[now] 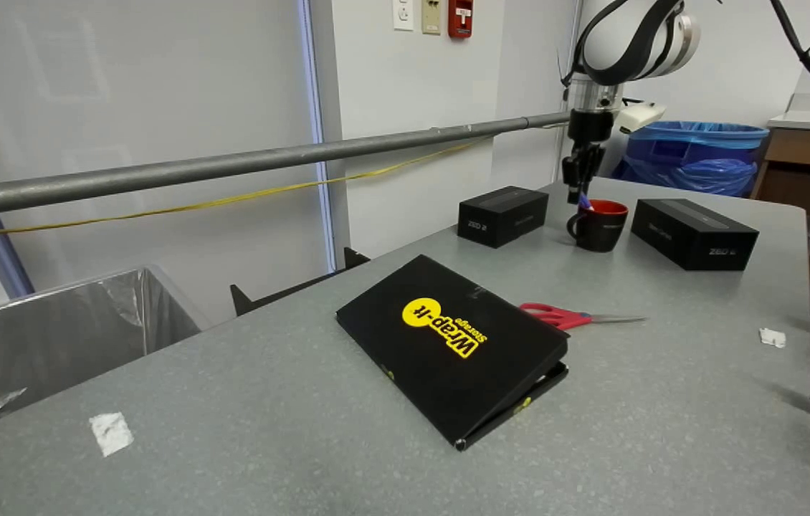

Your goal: Remove the marker out of the cup and put it on the table

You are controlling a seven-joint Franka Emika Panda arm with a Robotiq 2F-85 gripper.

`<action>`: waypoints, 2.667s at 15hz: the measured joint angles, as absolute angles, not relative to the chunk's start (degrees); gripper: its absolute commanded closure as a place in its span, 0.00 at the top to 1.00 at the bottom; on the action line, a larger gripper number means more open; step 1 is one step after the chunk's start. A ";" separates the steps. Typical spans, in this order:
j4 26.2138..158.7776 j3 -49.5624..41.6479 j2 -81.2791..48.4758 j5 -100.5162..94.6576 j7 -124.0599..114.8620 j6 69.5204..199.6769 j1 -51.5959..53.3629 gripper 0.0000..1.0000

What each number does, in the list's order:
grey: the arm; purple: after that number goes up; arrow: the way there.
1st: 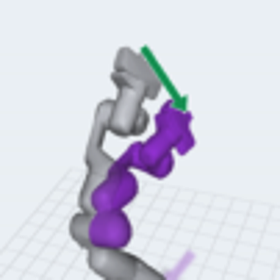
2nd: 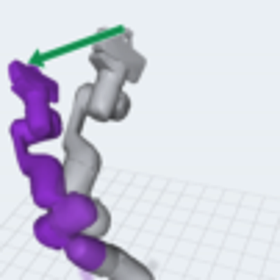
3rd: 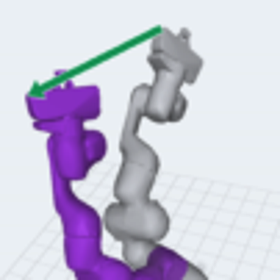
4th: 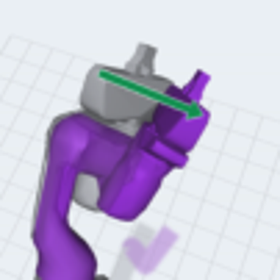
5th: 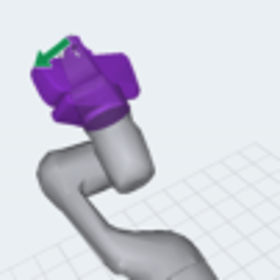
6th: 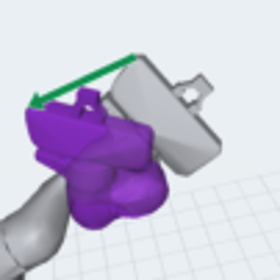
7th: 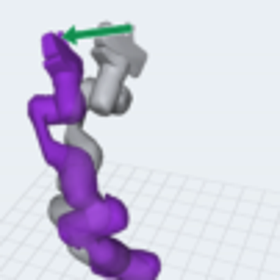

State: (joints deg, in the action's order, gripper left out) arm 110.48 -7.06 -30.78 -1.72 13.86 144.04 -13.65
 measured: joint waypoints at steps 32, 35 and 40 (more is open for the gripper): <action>127.84 -2.11 -21.35 -24.71 2.35 129.53 0.43 0.04; 123.77 -2.11 -25.99 -24.71 3.08 127.61 0.59 0.04; 118.56 -2.13 -30.74 -24.75 3.94 125.58 0.67 0.56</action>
State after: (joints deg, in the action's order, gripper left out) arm 118.56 -2.13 -30.74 -24.75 3.94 125.58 0.67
